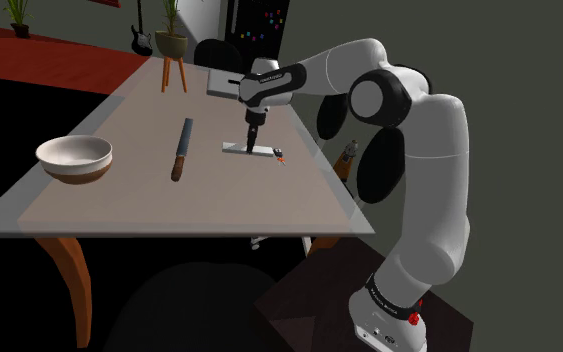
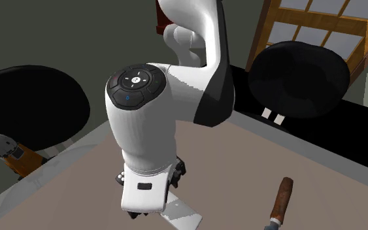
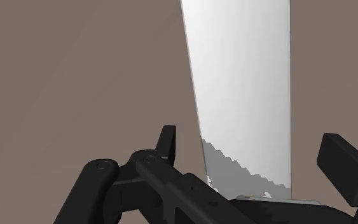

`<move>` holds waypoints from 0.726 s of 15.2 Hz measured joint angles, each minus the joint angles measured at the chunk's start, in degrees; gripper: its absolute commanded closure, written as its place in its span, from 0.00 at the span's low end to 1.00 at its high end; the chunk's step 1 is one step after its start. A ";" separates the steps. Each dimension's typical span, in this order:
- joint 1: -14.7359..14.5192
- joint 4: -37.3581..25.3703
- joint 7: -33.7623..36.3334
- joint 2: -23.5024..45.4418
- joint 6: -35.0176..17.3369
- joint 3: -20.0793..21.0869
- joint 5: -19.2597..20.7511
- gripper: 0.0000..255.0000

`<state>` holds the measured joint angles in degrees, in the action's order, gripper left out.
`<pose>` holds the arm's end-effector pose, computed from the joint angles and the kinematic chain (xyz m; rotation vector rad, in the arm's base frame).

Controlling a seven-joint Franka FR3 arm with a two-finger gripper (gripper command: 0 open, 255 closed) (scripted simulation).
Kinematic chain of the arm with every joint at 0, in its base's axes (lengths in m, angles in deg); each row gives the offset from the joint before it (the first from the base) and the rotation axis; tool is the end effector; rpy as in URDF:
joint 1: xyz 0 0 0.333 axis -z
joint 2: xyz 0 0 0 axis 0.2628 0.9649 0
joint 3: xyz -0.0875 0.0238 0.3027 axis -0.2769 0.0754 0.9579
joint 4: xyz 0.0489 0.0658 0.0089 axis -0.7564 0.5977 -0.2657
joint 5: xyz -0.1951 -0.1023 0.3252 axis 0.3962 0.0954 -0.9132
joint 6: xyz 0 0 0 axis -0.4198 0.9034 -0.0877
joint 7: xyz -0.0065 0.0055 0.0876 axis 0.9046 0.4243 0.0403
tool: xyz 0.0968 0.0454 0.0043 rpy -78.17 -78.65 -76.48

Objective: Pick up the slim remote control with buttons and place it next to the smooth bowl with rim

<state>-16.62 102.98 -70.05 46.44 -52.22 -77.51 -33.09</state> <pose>0.6854 -0.0805 0.3403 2.8918 1.1805 0.0132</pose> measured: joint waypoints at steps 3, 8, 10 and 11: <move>-0.02 0.58 0.00 0.90 -1.45 0.12 -0.16 0.00; -0.01 0.76 -0.03 0.90 -1.67 0.12 -0.17 0.00; 0.00 0.73 -0.03 0.87 -1.68 0.11 -0.16 1.00; 0.00 0.73 -0.03 0.86 -1.69 0.11 -0.17 1.00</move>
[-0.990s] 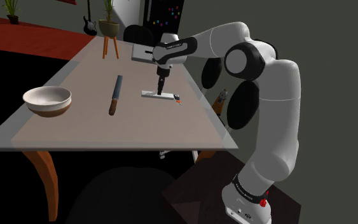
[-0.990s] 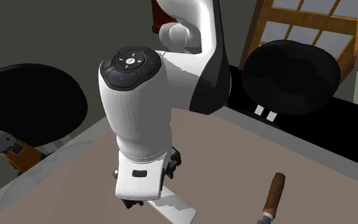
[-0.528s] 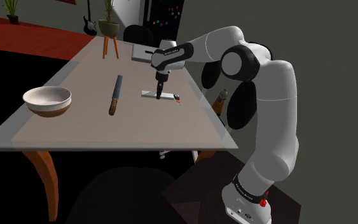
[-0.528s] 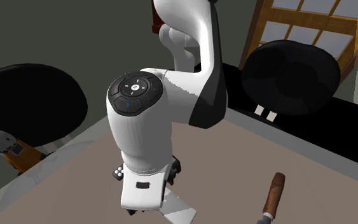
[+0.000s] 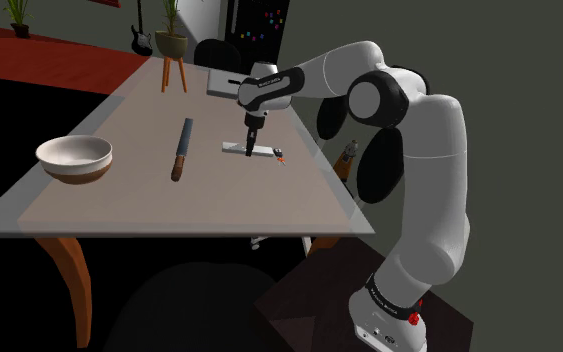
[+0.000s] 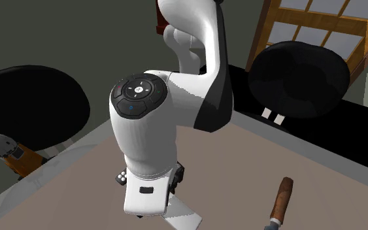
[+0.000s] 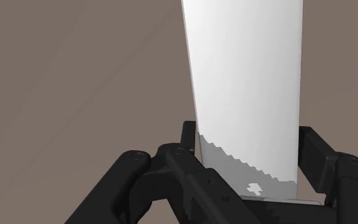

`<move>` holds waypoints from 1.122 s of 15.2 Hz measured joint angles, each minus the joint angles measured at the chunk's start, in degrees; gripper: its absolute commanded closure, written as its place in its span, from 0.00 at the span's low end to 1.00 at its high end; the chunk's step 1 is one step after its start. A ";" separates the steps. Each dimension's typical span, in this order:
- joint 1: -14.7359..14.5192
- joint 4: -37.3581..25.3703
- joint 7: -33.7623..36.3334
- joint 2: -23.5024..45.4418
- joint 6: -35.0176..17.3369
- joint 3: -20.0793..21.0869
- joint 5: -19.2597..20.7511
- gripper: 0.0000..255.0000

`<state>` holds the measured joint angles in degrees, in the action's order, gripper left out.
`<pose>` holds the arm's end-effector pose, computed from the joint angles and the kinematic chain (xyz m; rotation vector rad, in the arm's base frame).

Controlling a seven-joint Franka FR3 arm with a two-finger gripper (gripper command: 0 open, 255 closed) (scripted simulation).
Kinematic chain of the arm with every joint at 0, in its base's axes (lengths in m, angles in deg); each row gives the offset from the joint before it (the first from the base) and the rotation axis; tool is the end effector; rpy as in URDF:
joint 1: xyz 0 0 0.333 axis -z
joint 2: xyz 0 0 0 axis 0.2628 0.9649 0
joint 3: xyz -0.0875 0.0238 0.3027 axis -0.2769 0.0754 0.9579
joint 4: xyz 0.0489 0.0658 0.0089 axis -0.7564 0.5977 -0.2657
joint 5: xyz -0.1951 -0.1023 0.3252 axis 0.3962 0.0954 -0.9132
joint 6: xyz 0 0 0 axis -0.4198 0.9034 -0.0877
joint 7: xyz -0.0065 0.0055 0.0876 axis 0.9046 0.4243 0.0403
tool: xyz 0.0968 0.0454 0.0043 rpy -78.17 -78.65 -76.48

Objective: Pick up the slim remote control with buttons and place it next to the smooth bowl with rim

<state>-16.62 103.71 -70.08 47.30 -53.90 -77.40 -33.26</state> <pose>0.6856 -0.0798 0.3267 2.8911 1.1800 0.0156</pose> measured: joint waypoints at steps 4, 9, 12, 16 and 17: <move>-0.01 -0.01 -0.02 -0.02 -0.01 0.00 0.02 1.00; 0.00 -0.14 -0.02 -0.17 0.35 -0.02 0.04 1.00; -0.05 -0.85 0.09 -0.91 1.83 -0.10 0.19 1.00; -0.14 -2.08 0.26 -2.03 4.17 -0.21 0.42 1.00; -0.18 -2.19 0.31 -2.53 4.78 -0.26 0.51 1.00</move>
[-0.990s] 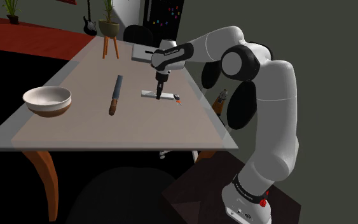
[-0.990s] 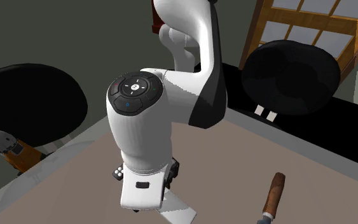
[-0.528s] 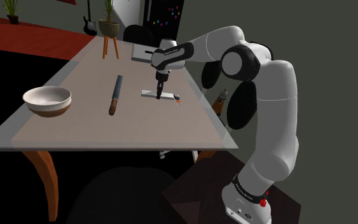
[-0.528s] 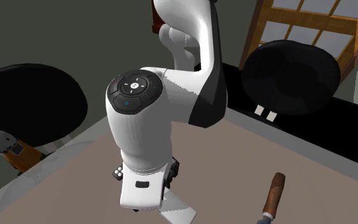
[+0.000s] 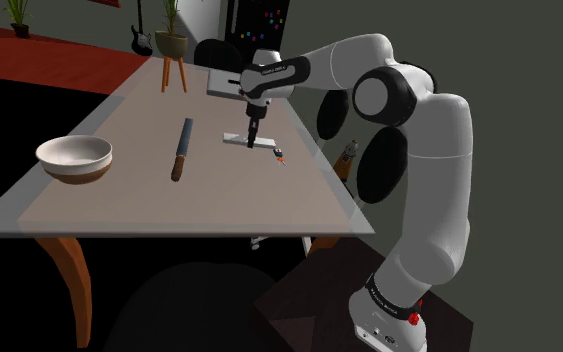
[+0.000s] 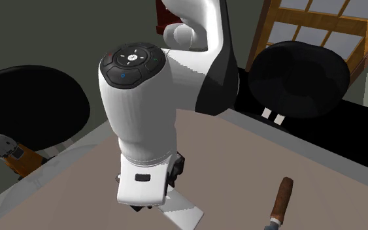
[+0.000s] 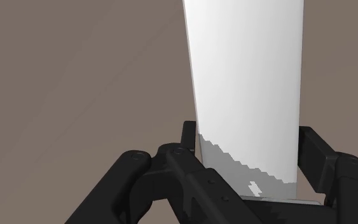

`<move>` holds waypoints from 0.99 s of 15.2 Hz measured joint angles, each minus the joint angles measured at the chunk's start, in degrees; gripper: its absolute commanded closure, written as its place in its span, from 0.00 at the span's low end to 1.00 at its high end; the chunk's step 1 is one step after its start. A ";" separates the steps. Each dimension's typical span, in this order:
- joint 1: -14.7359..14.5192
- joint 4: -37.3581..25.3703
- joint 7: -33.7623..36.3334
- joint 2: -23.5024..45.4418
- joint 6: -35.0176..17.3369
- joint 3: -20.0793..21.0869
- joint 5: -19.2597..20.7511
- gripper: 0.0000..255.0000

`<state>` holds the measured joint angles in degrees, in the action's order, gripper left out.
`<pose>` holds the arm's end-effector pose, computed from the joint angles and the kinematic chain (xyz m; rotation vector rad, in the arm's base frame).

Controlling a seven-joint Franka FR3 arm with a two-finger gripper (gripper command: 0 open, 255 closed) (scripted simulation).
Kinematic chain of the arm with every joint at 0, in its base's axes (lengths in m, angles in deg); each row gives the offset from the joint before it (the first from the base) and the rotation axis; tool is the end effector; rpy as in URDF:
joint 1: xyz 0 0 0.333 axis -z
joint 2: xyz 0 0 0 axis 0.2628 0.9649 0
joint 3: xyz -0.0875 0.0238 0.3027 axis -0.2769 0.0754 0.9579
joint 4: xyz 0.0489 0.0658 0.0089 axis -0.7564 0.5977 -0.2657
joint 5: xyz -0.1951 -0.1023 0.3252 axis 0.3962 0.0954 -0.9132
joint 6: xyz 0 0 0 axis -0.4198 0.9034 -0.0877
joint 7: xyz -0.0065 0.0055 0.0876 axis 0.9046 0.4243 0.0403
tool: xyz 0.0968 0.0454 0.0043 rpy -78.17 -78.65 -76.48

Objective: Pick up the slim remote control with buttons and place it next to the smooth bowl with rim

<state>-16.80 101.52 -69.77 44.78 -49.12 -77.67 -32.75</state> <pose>0.6848 -0.0791 0.3672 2.8917 1.1807 0.0132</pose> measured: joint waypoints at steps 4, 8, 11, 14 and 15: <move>0.05 -1.90 0.05 -0.86 2.74 -0.12 0.18 1.00; 0.03 -3.91 0.18 -1.60 5.47 -0.20 0.35 1.00; 0.01 -5.24 0.27 -2.25 7.44 -0.26 0.48 1.00; 0.08 -7.16 0.31 -2.46 9.58 -0.31 0.55 1.00; 0.10 -7.83 0.32 -2.61 10.39 -0.34 0.59 1.00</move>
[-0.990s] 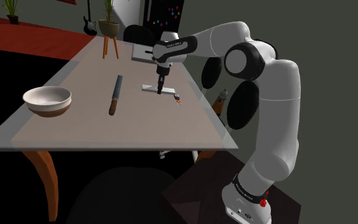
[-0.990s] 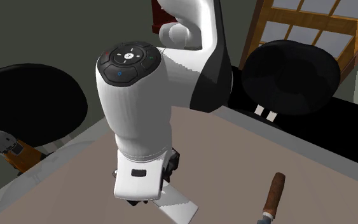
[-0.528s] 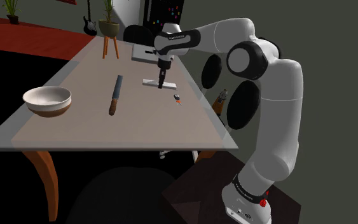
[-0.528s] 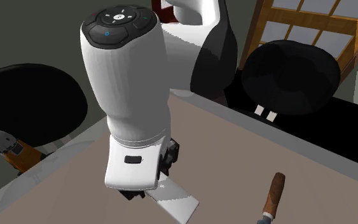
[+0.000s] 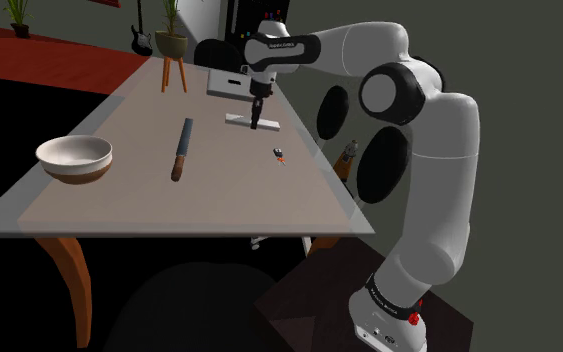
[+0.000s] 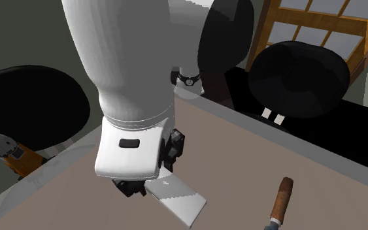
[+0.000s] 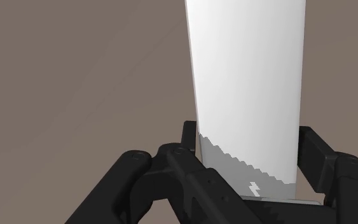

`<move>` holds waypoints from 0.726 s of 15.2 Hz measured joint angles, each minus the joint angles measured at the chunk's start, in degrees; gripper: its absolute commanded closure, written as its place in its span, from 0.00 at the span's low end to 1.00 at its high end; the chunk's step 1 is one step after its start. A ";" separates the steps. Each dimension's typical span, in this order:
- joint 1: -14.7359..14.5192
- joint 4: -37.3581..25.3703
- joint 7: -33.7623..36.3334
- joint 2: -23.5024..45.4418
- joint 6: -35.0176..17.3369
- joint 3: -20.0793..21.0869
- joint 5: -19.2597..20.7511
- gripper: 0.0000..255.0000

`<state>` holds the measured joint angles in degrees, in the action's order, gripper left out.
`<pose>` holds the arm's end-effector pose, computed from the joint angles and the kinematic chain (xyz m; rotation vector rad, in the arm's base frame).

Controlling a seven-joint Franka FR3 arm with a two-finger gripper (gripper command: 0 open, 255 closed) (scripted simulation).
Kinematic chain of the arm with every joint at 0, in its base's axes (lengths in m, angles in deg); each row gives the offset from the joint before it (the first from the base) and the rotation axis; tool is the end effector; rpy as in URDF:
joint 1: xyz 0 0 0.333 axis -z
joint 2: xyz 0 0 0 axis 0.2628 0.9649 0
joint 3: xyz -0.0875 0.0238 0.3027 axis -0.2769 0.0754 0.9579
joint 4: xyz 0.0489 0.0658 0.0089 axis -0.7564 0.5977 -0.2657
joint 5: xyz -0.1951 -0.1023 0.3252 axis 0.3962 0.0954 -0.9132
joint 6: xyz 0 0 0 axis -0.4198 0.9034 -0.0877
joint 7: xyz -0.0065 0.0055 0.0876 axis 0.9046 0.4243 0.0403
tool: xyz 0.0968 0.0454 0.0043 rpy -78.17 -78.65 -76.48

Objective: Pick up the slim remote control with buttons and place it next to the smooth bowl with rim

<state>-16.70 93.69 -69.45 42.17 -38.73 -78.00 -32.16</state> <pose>0.6858 -0.0795 0.4472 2.8916 1.1808 0.0134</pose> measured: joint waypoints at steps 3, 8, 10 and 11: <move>0.06 -1.99 0.04 -0.21 2.19 -0.04 0.05 1.00; -1.97 -0.41 2.58 -2.38 2.75 0.51 0.69 1.00; -3.67 1.95 4.76 -3.94 1.93 1.07 1.16 1.00; -4.58 3.06 5.96 -4.79 1.69 1.38 1.42 1.00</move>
<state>-21.28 96.75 -63.49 37.38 -37.04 -76.62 -30.74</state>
